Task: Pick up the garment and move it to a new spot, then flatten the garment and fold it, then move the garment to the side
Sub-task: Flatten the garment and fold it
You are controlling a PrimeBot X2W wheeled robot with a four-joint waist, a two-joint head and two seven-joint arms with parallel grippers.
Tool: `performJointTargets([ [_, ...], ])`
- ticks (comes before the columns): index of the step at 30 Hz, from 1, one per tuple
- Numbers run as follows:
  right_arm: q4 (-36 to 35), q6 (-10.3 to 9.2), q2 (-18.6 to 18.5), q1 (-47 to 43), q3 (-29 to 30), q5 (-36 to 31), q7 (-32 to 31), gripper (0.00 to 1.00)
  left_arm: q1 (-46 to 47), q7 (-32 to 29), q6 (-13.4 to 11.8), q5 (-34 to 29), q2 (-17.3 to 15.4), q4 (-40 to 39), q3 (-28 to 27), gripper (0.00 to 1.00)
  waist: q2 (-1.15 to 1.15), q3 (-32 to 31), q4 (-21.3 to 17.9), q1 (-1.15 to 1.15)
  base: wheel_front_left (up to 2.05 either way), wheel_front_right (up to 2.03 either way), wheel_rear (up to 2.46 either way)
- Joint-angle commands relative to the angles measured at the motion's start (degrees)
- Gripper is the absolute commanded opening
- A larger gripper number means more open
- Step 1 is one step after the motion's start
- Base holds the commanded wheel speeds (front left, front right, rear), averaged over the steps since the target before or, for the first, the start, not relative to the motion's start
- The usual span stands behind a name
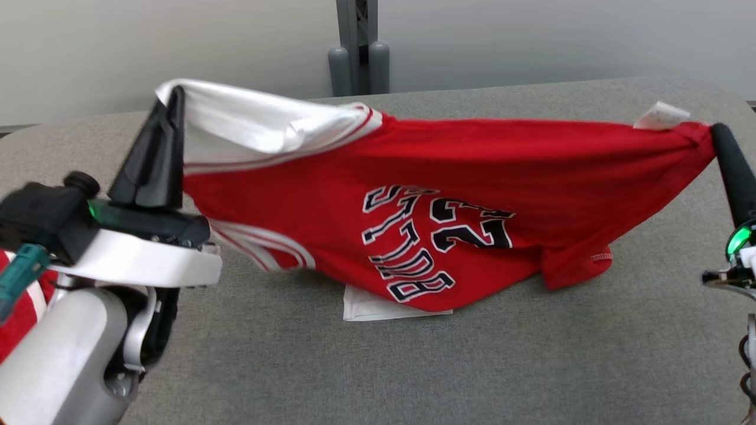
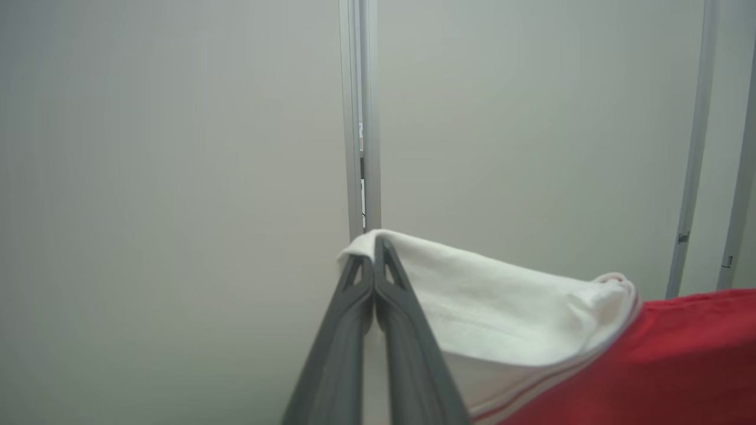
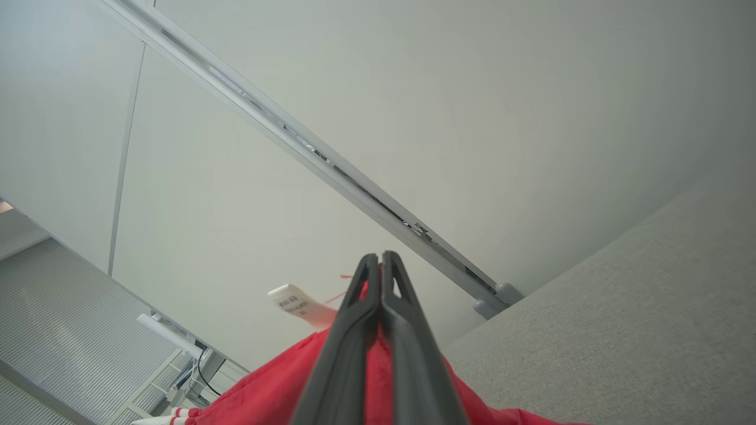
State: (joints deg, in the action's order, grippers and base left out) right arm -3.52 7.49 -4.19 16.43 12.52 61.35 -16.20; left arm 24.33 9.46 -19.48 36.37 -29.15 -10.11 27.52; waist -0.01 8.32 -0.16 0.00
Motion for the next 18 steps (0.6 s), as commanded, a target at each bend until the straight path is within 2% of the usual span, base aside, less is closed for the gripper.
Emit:
performJointTargets([
  [1, -0.8, 0.01, 0.0, 1.5, 0.8, 2.3, -0.6, 0.0, 2.4, 0.1, -0.5, -0.7, -0.6, -1.3, -1.0, 0.0, 0.01, -0.6, 0.1, 0.0, 0.0, 0.0, 0.0],
  [4, -2.0, 0.01, 0.4, 4.3, 2.4, 6.9, -1.0, 0.0, 5.9, -0.3, -0.9, -1.6, -1.2, -3.7, -2.2, 0.0, 0.01, -1.4, 0.2, 0.0, 0.0, 0.0, 0.0],
  [8, -4.0, 0.01, 0.7, 7.2, 3.9, 9.6, -0.8, 0.0, 9.3, -1.4, -1.5, -2.2, -1.7, -6.7, -3.3, 0.0, 0.01, -2.3, 0.1, 0.0, 0.0, 0.0, 0.0],
  [13, -5.3, 0.01, 0.9, 8.9, 3.9, 8.6, -1.9, 0.0, 11.5, -2.8, -2.0, -2.5, -1.8, -9.0, -3.5, 0.0, 0.01, -2.3, -0.1, 0.0, 0.0, 0.0, 0.0],
  [18, -3.7, 0.01, 1.0, 10.8, 2.7, 6.5, -2.2, 0.0, 13.6, -4.0, -0.5, -1.7, -1.5, -7.8, -2.4, 0.0, 0.01, -1.2, -0.1, 0.0, 0.0, 0.0, 0.0],
])
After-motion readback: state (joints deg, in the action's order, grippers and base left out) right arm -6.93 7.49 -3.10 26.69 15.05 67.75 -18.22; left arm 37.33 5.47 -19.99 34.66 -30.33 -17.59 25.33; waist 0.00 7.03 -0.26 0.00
